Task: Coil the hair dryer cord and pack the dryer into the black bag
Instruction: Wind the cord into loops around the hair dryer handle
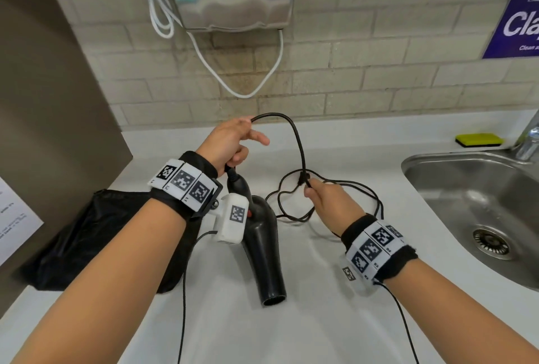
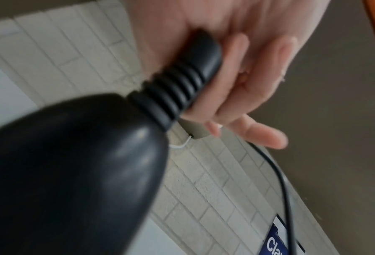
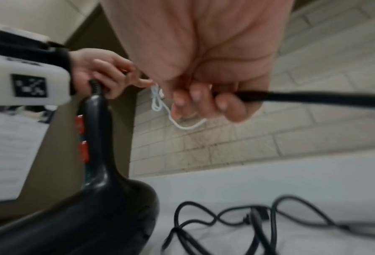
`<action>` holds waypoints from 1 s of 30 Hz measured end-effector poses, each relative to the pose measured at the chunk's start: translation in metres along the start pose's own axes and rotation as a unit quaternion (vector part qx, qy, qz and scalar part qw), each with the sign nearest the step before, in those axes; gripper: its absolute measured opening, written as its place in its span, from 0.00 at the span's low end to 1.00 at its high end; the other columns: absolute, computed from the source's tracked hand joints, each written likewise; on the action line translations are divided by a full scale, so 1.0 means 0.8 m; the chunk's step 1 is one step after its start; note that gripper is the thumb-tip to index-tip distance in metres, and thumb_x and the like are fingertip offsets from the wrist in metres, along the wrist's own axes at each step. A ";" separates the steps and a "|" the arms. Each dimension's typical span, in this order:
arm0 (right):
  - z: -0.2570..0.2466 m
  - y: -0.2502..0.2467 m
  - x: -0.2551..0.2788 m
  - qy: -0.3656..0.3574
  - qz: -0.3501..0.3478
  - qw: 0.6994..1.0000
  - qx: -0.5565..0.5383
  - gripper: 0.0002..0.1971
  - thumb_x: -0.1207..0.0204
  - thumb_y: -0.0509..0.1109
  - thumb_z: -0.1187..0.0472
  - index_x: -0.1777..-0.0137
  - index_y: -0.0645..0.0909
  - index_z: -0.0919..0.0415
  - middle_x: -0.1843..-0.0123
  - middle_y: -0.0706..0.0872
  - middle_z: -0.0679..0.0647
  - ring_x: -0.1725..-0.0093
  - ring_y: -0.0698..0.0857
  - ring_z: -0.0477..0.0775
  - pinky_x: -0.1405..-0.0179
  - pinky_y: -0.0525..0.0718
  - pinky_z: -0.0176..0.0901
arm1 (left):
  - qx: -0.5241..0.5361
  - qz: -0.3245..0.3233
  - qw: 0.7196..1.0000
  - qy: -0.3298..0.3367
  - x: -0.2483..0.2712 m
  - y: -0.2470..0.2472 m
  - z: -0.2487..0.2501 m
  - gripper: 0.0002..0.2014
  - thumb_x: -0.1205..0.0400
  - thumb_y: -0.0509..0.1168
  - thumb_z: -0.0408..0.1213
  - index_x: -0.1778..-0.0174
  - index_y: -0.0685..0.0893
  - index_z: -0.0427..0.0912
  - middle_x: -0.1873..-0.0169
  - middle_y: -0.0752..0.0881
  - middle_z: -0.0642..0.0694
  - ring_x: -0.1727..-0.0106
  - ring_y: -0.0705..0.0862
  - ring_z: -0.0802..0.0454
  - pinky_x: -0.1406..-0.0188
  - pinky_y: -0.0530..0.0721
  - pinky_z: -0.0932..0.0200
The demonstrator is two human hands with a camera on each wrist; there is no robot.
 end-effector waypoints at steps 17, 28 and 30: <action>-0.041 -0.053 -0.070 0.102 0.163 0.972 -0.138 0.16 0.18 0.54 0.59 0.46 0.82 0.66 0.47 0.86 0.64 0.47 0.83 0.64 0.46 0.81 0.48 | 0.010 -0.244 0.970 0.012 0.013 0.035 0.010 0.28 0.21 0.42 0.57 0.54 0.90 0.56 0.66 0.88 0.50 0.80 0.74 0.57 0.86 0.57 0.67; -0.108 0.014 -0.016 -0.090 -0.080 0.989 0.087 0.14 0.21 0.58 0.62 0.37 0.72 0.64 0.49 0.82 0.62 0.53 0.81 0.60 0.60 0.73 0.43 | -0.004 -0.178 0.983 0.040 0.015 0.032 0.013 0.21 0.16 0.36 0.60 0.37 0.72 0.73 0.32 0.78 0.62 0.41 0.86 0.44 0.39 0.77 0.38; -0.097 0.015 -0.008 -0.112 -0.083 0.985 0.104 0.13 0.21 0.58 0.64 0.38 0.73 0.61 0.48 0.82 0.58 0.52 0.82 0.59 0.60 0.76 0.44 | 0.031 -0.164 0.986 0.026 0.014 0.028 0.010 0.21 0.13 0.36 0.52 0.34 0.71 0.68 0.33 0.80 0.59 0.43 0.87 0.41 0.48 0.77 0.43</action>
Point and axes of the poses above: each hand's wrist, its own x-axis away from the middle knuckle, its own y-axis out of the palm, z = x × y, the point moved 6 cm from there along -x, towards the middle knuckle
